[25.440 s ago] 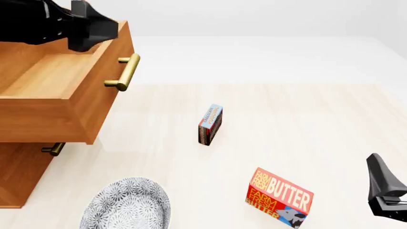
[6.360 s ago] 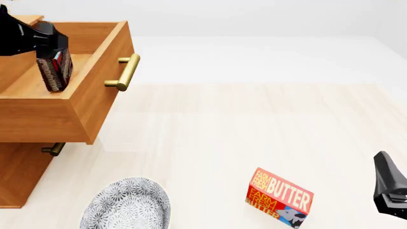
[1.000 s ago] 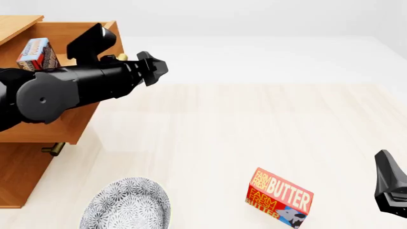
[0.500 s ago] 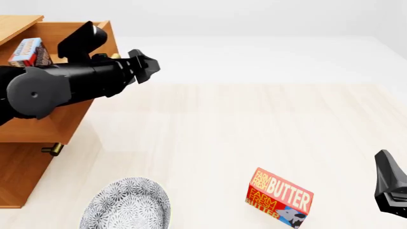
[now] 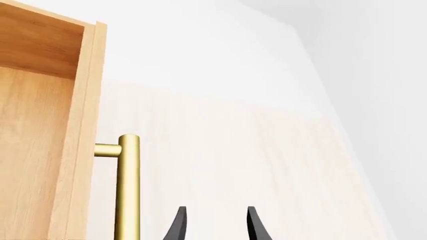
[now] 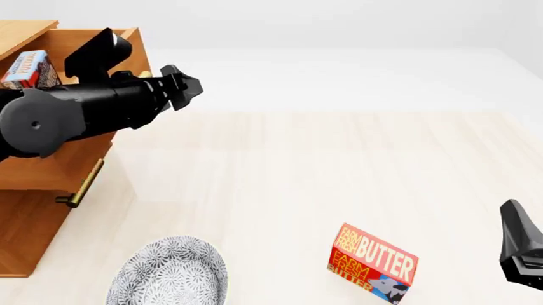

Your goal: Put the chocolate pudding in the top drawer of the cabinet and close it.

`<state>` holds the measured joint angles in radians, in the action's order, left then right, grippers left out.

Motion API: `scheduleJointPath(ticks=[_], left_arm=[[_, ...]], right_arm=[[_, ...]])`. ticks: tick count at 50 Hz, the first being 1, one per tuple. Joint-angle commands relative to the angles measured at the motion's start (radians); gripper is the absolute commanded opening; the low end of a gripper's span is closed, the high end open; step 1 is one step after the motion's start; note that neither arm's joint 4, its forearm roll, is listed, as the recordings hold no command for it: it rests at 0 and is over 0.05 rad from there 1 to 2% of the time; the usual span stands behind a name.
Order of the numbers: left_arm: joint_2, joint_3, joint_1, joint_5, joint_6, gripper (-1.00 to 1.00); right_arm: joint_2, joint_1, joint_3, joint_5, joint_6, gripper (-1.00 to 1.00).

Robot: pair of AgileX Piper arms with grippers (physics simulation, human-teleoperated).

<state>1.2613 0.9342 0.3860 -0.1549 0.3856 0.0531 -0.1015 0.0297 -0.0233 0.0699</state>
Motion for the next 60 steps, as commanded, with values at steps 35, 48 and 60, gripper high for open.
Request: scheduleJointPath(ticks=[35,48,60], left_arm=[[0.041,-0.034,-0.094,0.006,0.038,1.0],[0.035,-0.044,-0.123,0.01,0.031,1.0],[0.032,-0.042,-0.146,0.004,0.024,1.0]], right_arm=[[0.003,0.001,0.001,-0.002,0.002,1.0],[0.003,0.001,0.001,-0.002,0.001,1.0],[0.002,0.0,0.002,-0.002,0.002,1.0]])
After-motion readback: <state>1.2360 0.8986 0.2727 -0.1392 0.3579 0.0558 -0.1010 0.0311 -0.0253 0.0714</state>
